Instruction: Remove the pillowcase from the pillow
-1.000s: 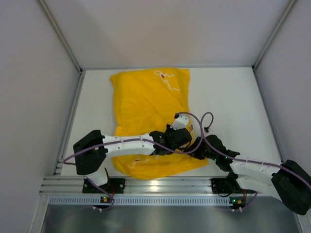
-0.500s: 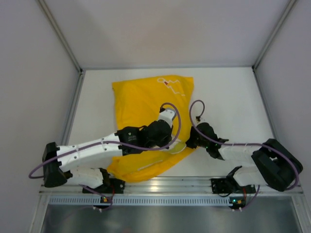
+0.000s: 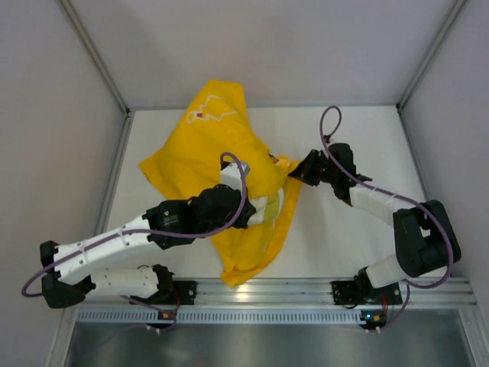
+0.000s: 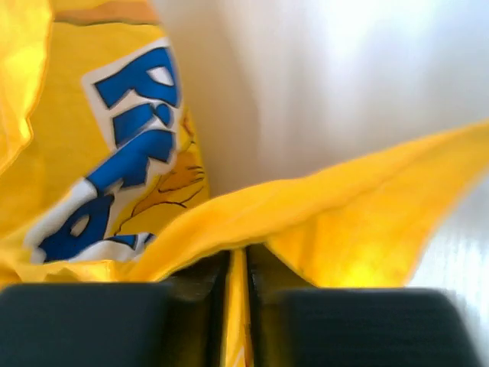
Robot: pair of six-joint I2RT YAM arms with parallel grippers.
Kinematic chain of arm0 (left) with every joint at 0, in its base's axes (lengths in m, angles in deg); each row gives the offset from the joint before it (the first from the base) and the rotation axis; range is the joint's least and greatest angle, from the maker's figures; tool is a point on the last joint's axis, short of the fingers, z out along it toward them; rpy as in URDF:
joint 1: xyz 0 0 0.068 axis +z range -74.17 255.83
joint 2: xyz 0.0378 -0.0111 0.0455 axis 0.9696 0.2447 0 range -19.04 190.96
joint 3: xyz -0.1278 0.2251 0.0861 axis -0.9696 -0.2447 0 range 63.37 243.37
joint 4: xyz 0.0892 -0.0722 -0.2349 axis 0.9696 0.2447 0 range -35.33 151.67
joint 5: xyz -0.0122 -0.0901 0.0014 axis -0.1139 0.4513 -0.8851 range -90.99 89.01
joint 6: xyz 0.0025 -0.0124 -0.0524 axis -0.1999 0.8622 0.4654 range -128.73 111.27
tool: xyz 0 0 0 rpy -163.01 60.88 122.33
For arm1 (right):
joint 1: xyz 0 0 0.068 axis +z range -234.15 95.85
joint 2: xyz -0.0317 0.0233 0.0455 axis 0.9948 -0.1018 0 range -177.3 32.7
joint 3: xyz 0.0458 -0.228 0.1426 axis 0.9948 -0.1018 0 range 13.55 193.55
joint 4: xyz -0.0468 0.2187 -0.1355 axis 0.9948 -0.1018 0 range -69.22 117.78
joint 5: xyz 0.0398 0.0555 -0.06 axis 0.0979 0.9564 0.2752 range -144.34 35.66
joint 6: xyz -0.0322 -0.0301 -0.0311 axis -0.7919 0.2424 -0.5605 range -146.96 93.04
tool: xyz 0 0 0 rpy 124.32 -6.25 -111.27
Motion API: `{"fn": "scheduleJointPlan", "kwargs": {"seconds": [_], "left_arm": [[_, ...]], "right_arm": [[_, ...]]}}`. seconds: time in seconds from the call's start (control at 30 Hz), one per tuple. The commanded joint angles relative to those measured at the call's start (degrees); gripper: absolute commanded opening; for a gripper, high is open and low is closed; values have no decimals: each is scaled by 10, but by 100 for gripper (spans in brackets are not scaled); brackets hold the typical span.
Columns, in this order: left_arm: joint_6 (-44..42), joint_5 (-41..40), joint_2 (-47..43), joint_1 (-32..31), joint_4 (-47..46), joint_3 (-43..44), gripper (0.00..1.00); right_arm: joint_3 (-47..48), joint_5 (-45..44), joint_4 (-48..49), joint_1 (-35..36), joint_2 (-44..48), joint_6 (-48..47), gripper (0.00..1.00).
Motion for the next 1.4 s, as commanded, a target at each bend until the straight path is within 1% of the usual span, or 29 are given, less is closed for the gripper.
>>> {"fn": "scheduleJointPlan", "kwargs": {"seconds": [0.0, 0.03, 0.1, 0.13, 0.2, 0.23, 0.3, 0.33, 0.4, 0.43, 0.47, 0.57, 0.67, 0.7, 0.8, 0.83, 0.9, 1.0, 1.17, 1.37], "left_arm": [[11, 69, -11, -18, -12, 15, 0], [7, 66, -2, -17, -20, 17, 0], [-8, 61, 28, -9, -37, 20, 0], [-16, 61, 40, -4, -54, 22, 0], [-21, 62, 68, 14, -75, 24, 0], [-24, 64, 82, 20, -101, 23, 0], [-25, 81, 93, 43, -128, 23, 0], [-27, 86, 98, 52, -151, 25, 0], [-28, 91, 113, 73, -164, 41, 0], [-31, 90, 123, 79, -169, 48, 0], [-34, 92, 129, 86, -175, 57, 0], [-43, 94, 154, 90, -176, 99, 0], [-53, 99, 179, 92, -172, 135, 0], [-55, 100, 185, 94, -171, 142, 0], [-54, 111, 213, 105, -170, 157, 0], [-53, 117, 216, 109, -170, 160, 0], [-52, 117, 224, 110, -171, 161, 0], [-48, 111, 228, 110, -171, 158, 0], [-46, 110, 237, 110, -170, 163, 0], [-48, 114, 256, 110, -171, 179, 0]], "right_arm": [[50, -89, -59, -50, -14, -79, 18], [51, -81, -69, -46, 3, -97, 40], [41, -67, -103, -37, 32, -106, 50], [16, -65, -108, -36, 71, -108, 60], [-31, -58, -117, -35, 124, -110, 69], [-45, -61, -122, -35, 180, -113, 77], [-64, -66, -159, -34, 234, -124, 82], [-79, -66, -195, -34, 284, -133, 84], [-102, -67, -220, -34, 349, -132, 85], [-109, -59, -236, -34, 364, -131, 84], [-115, -25, -243, -34, 377, -129, 84], [-142, 24, -264, -25, 420, -99, 82], [-154, 16, -310, -12, 467, -95, 81], [-160, 22, -312, -11, 493, -100, 80], [-169, 70, -296, -10, 518, -115, 78], [-168, 98, -294, -9, 517, -121, 78], [-159, 120, -293, -9, 509, -127, 78], [-148, 117, -279, -8, 504, -93, 78], [-138, 134, -264, -2, 463, -55, 77], [-121, 109, -252, 30, 442, -28, 77]]}}
